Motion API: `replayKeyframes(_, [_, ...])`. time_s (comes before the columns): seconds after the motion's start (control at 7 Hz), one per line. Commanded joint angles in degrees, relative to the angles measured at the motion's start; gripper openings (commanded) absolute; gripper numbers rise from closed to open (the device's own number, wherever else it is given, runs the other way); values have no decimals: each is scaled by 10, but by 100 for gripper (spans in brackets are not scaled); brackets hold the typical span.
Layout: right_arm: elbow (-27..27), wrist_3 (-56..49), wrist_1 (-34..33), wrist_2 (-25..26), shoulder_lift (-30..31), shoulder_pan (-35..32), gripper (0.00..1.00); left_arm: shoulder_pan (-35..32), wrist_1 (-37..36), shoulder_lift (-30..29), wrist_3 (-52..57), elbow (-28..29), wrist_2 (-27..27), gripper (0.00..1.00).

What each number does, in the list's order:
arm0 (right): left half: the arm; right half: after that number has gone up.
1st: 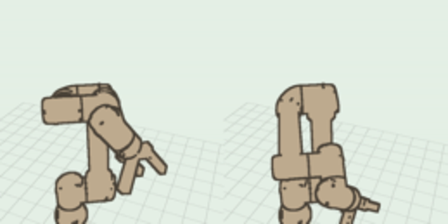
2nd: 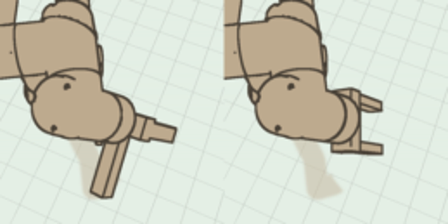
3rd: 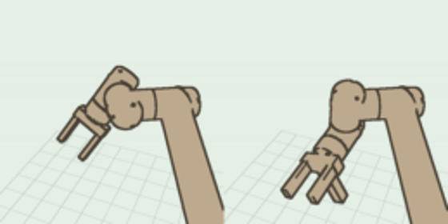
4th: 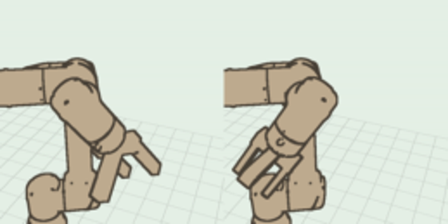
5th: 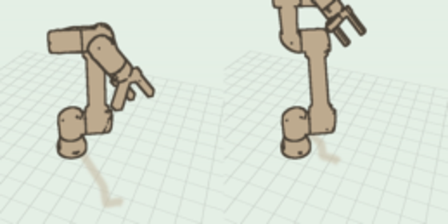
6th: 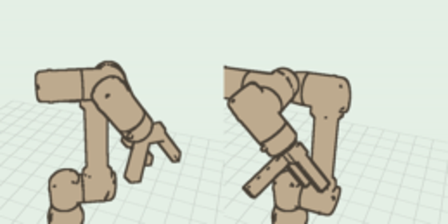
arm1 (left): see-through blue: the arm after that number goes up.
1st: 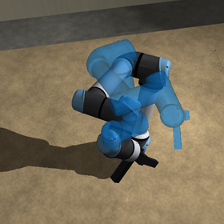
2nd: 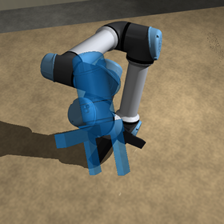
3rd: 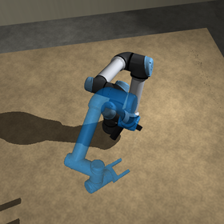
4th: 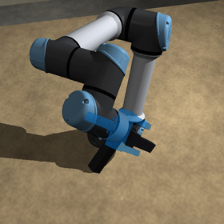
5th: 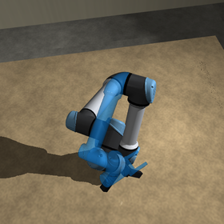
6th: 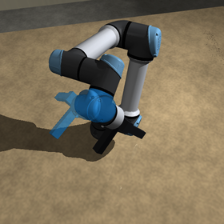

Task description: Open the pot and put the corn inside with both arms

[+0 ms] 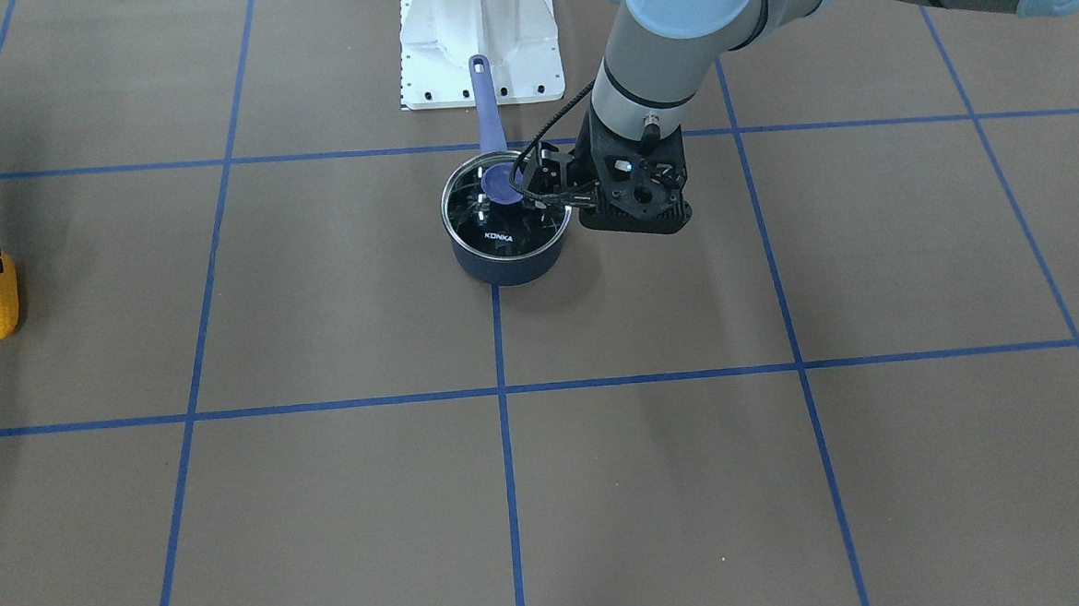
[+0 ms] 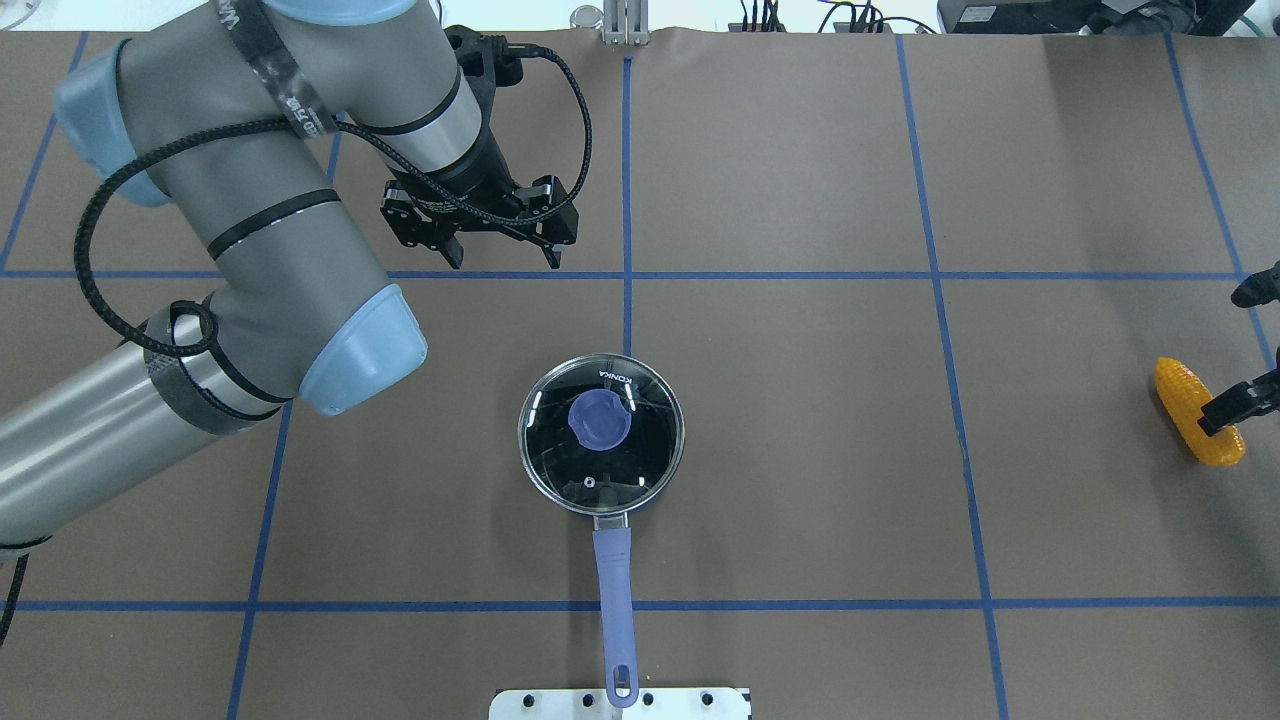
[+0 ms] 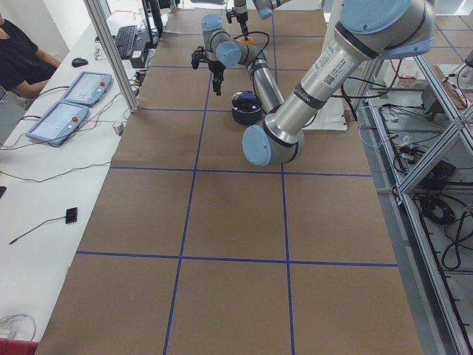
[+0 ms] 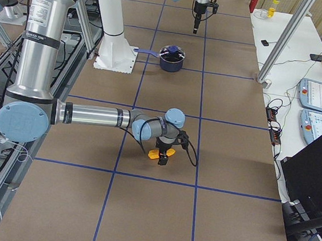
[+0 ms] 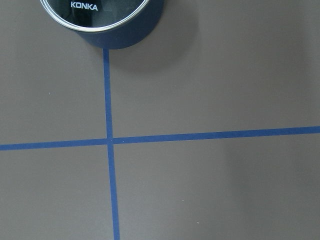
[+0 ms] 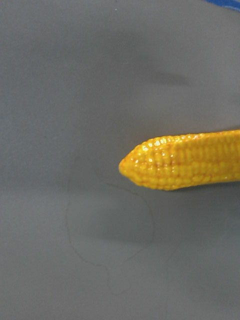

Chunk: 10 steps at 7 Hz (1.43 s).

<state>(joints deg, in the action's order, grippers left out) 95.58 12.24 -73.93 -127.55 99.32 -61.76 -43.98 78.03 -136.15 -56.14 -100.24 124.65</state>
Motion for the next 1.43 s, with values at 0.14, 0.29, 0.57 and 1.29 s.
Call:
replayKeyframes(0.14, [2, -1, 1, 3, -4, 23, 100, 13, -1, 3, -2, -1, -3, 100])
replayKeyframes(0.29, [2, 9, 1, 3, -9, 25, 100, 15, -1, 2, -2, -1, -4, 100])
replayKeyframes(0.57, [-5, 9, 1, 9, -9, 44, 100, 15, 0, 2, -2, -3, -3, 100])
replayKeyframes(1.29, [4, 1, -5, 17, -22, 60, 16, 48, 0, 2, -2, -4, -28, 100])
